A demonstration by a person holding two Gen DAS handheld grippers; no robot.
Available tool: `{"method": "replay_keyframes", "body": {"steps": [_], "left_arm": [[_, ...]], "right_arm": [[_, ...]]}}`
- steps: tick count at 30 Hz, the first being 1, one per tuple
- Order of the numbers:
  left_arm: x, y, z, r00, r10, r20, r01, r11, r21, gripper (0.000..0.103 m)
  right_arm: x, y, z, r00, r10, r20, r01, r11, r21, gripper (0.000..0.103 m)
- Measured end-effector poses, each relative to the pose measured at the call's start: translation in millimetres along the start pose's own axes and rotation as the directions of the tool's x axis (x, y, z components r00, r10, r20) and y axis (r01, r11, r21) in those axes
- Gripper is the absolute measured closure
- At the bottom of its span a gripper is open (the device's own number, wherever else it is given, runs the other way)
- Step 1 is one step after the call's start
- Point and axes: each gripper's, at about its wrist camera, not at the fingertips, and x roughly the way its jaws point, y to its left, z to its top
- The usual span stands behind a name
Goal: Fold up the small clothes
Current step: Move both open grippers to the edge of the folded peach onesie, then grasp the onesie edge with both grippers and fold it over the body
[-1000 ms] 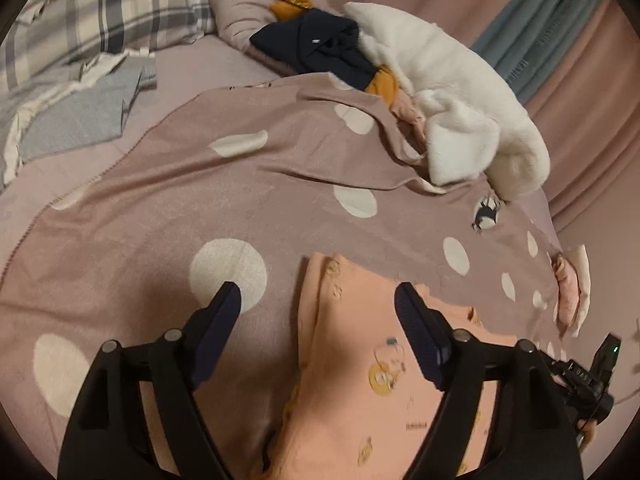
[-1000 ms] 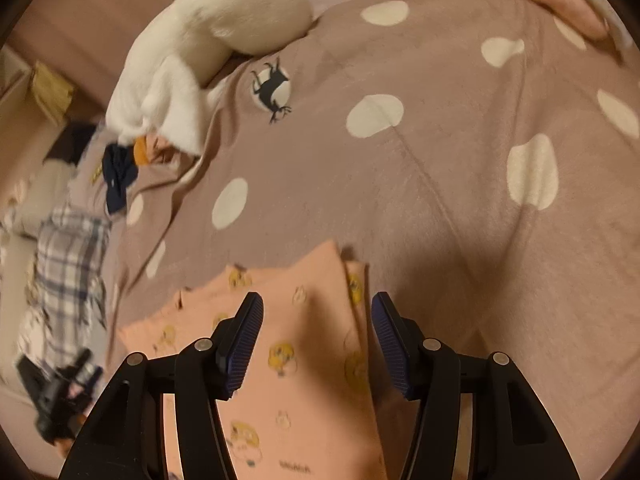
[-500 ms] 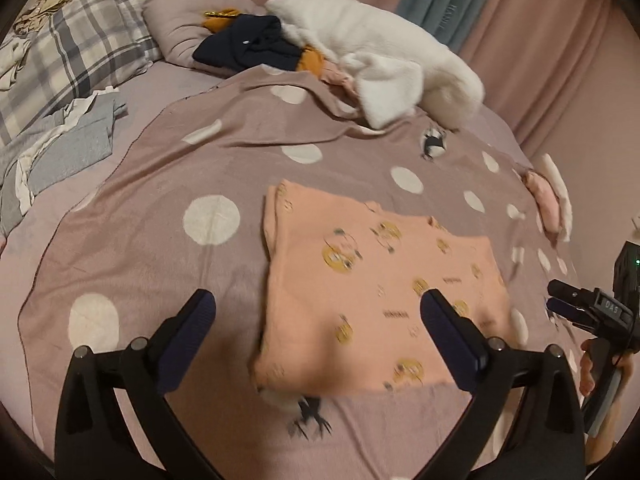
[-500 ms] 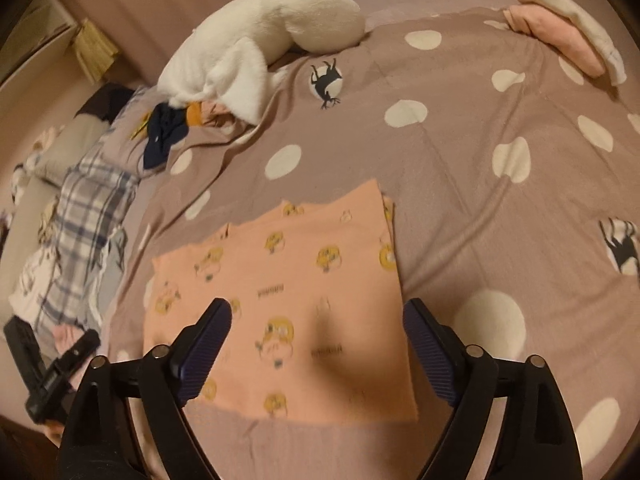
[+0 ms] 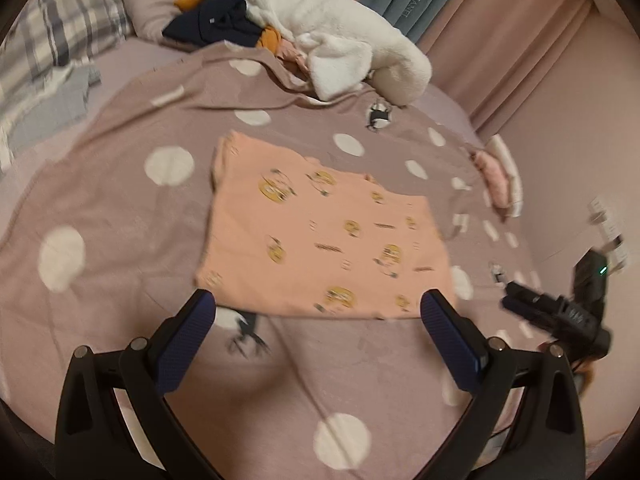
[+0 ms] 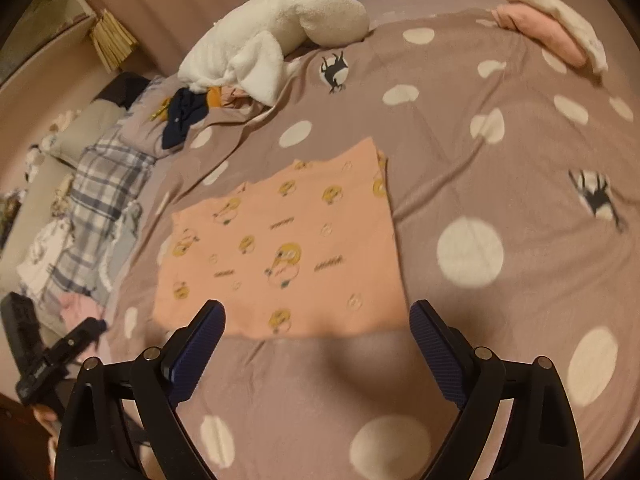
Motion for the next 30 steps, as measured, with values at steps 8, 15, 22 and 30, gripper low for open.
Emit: {"method": "replay_keyframes", "body": {"steps": [8,15,22,30], "left_arm": [[19,10,-27,0.989,-0.116,-0.087,0.105,0.987,-0.123,0.001],[35,30,-33,0.971,-0.218,-0.1,0.186,0.948,-0.259,0.001],[56,40,-35,0.963,-0.225,-0.15,0.181,0.947,-0.264,0.001],[93,47,-30,0.943,-0.284,-0.173,0.221,0.925,-0.31,0.001]], "right_arm": [[19,-12,-36,0.992,0.109,-0.067,-0.102,0.989,0.103,0.006],[42,-23,-51,0.974,0.2,-0.108,-0.175,0.964,0.201,0.006],[59,-33,-53,0.962,0.24,-0.132,-0.201,0.945,0.257,0.006],[82,-38,-44,0.939,0.327,-0.108,-0.28,0.908,0.313,0.006]]}}
